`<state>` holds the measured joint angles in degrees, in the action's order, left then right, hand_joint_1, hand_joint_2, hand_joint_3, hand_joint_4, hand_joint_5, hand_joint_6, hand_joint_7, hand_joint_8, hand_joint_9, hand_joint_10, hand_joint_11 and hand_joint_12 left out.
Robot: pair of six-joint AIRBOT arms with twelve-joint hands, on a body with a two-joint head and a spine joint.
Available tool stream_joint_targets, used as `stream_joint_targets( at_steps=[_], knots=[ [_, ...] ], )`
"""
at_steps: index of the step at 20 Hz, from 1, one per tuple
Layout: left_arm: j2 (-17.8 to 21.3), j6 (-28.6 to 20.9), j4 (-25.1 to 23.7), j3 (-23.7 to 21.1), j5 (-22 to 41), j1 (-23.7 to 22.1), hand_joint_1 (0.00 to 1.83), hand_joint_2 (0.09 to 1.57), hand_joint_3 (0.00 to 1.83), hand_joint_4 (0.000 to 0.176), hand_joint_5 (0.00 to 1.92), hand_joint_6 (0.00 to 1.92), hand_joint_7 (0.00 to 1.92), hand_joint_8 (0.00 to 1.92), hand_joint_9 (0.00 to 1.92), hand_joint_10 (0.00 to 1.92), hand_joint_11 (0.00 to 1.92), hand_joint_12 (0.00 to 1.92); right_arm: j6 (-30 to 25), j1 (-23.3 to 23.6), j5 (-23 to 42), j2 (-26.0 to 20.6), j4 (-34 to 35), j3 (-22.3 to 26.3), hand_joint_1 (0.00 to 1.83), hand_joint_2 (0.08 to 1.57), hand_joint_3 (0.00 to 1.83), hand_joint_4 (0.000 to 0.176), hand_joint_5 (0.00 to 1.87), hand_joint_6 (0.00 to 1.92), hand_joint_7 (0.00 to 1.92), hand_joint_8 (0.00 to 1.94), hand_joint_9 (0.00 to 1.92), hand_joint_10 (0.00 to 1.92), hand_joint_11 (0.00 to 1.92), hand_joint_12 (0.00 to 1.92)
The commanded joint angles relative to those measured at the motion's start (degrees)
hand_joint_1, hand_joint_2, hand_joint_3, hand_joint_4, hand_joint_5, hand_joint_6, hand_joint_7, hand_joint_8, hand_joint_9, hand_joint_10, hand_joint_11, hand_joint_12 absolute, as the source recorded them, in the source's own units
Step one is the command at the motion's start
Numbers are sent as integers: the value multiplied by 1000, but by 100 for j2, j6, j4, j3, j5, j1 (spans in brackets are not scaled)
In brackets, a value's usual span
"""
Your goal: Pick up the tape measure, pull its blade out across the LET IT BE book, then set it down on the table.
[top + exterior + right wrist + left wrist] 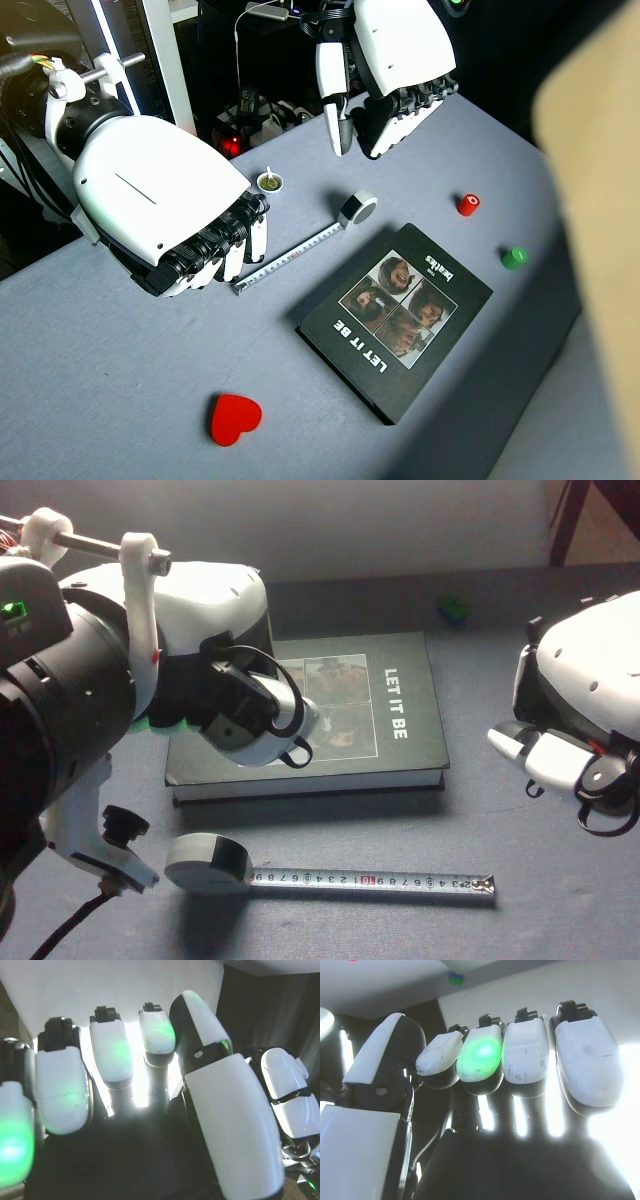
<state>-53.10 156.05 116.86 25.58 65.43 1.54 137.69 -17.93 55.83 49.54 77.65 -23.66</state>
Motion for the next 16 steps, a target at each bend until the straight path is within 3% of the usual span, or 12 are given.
stream_joint_targets(
  at_steps=[1,3,11,15,16],
  knots=[
    [5,24,-465,2,-82,-72,205,1060,106,98,160,61,177,55,203,84,0,731,-1,40,220,-8,-445,5,38,1077,107,53,138,59,191,55,116,67,0,714],
    [4,39,-452,-17,-83,-50,196,1109,13,96,190,12,193,6,224,17,0,719,-1,45,255,-8,-445,5,40,1122,10,52,165,8,214,5,142,10,0,755],
    [105,52,-93,6,-430,6,144,1131,1,91,169,3,171,0,183,0,0,463,22,37,236,-8,-446,7,24,1143,4,52,200,6,214,5,150,5,0,693],
    [469,73,27,12,-923,2,140,1128,0,90,173,3,170,0,188,2,0,481,18,34,251,-8,-445,13,35,1142,1,52,205,4,194,0,141,0,0,668],
    [721,241,145,34,-1310,41,139,1128,0,89,173,2,169,0,188,2,0,481,18,32,251,-7,-445,15,34,1144,2,52,208,3,179,0,129,0,0,643]
  ],
)
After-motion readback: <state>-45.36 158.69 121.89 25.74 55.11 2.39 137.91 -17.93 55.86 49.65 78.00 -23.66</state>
